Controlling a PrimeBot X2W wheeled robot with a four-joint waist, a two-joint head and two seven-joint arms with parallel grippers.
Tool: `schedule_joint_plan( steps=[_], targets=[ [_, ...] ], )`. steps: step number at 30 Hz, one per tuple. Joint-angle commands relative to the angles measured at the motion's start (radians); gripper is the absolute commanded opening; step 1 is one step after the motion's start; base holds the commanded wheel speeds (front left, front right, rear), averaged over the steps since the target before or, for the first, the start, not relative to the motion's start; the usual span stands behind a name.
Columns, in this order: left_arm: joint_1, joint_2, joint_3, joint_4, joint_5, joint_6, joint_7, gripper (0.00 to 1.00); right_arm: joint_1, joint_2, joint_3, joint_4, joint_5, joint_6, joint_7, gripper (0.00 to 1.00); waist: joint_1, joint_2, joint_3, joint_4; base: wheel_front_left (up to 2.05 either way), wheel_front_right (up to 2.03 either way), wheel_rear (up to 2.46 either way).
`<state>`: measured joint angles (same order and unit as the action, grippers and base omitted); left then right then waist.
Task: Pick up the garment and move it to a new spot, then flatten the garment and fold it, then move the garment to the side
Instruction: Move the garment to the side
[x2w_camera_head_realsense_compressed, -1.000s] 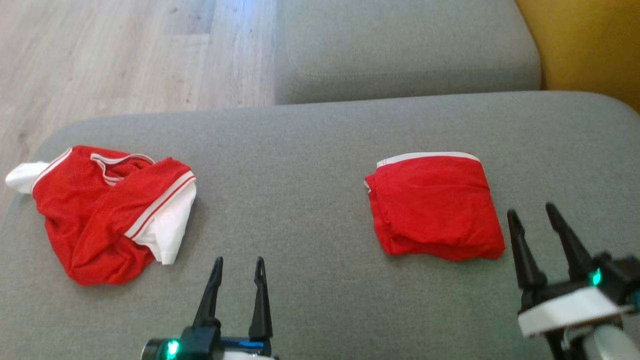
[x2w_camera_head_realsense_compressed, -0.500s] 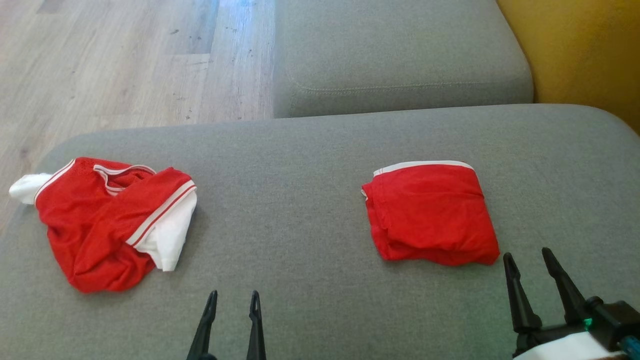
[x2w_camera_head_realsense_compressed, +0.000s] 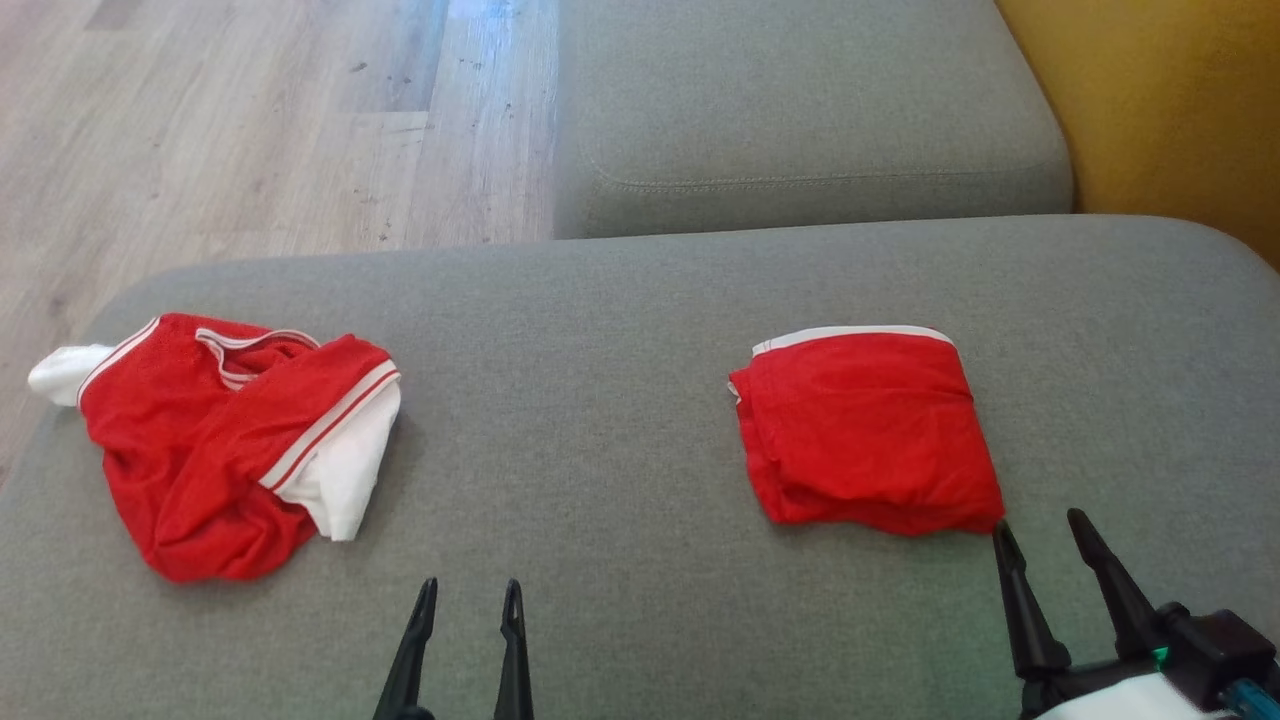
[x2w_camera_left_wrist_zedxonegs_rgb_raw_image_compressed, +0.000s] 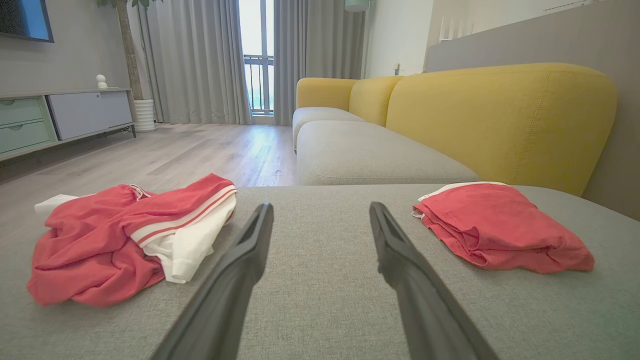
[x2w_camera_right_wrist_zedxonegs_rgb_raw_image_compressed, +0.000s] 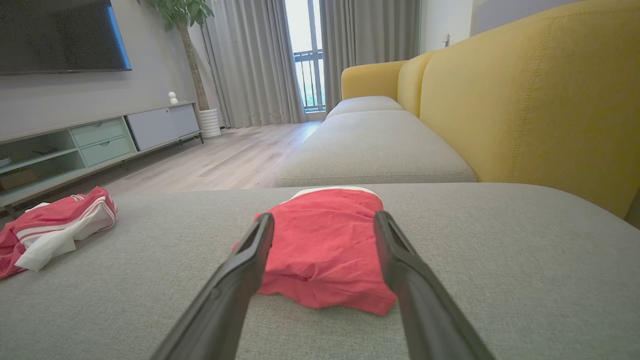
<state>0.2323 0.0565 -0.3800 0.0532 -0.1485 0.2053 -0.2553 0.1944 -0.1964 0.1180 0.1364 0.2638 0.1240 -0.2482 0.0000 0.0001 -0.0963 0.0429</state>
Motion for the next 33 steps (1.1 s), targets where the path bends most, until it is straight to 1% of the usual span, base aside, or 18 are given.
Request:
schedule_joint_plan(
  steps=[1,11,14,18,19,20,24,30,33],
  targets=[
    [-0.034,-0.006,0.039,-0.033,0.008,0.000,-0.006,1.00,-0.023,-0.019,0.019,-0.027,-0.001,0.007,-0.013,1.00,0.0000,-0.0001,0.000,0.001,0.00,0.00,0.00],
    [-0.042,-0.006,0.038,-0.032,0.005,0.003,-0.006,1.00,-0.025,-0.027,0.034,-0.016,0.016,0.007,-0.014,1.00,0.0000,-0.0001,0.009,0.021,0.00,0.00,0.00],
    [-0.050,-0.006,0.035,-0.038,0.005,0.001,-0.006,1.00,-0.026,-0.039,0.053,0.002,0.042,0.007,-0.014,1.00,0.0000,-0.0001,0.021,0.035,0.00,0.00,0.00],
    [-0.069,-0.006,0.032,-0.053,0.004,0.003,-0.006,1.00,-0.063,-0.072,0.082,0.055,0.084,0.007,-0.013,1.00,0.0000,-0.0001,0.049,0.051,0.00,0.00,0.00],
    [-0.075,-0.006,0.031,-0.057,0.005,0.003,-0.006,1.00,-0.079,-0.077,0.085,0.071,0.105,0.007,-0.008,1.00,0.0000,-0.0001,0.058,0.055,0.00,0.00,0.00],
    [-0.089,-0.006,0.026,-0.063,0.006,0.003,-0.006,1.00,-0.118,-0.092,0.091,0.094,0.155,0.007,0.010,1.00,0.0000,-0.0001,0.080,0.063,0.00,0.00,0.00],
    [-0.124,-0.006,0.011,-0.064,0.009,-0.004,-0.006,1.00,-0.213,-0.141,0.086,0.123,0.263,0.007,0.069,1.00,0.0000,-0.0001,0.138,0.074,0.00,0.00,0.00],
    [-0.187,-0.006,-0.011,-0.061,0.008,-0.008,-0.006,1.00,-0.354,-0.252,0.085,0.170,0.454,0.007,0.210,1.00,0.0000,-0.0001,0.218,0.096,0.00,0.00,0.00],
    [-0.206,-0.006,-0.021,-0.054,0.004,-0.009,-0.006,1.00,-0.400,-0.295,0.095,0.190,0.548,0.007,0.281,1.00,0.0000,-0.0001,0.243,0.102,0.00,0.00,0.00]
  ],
)
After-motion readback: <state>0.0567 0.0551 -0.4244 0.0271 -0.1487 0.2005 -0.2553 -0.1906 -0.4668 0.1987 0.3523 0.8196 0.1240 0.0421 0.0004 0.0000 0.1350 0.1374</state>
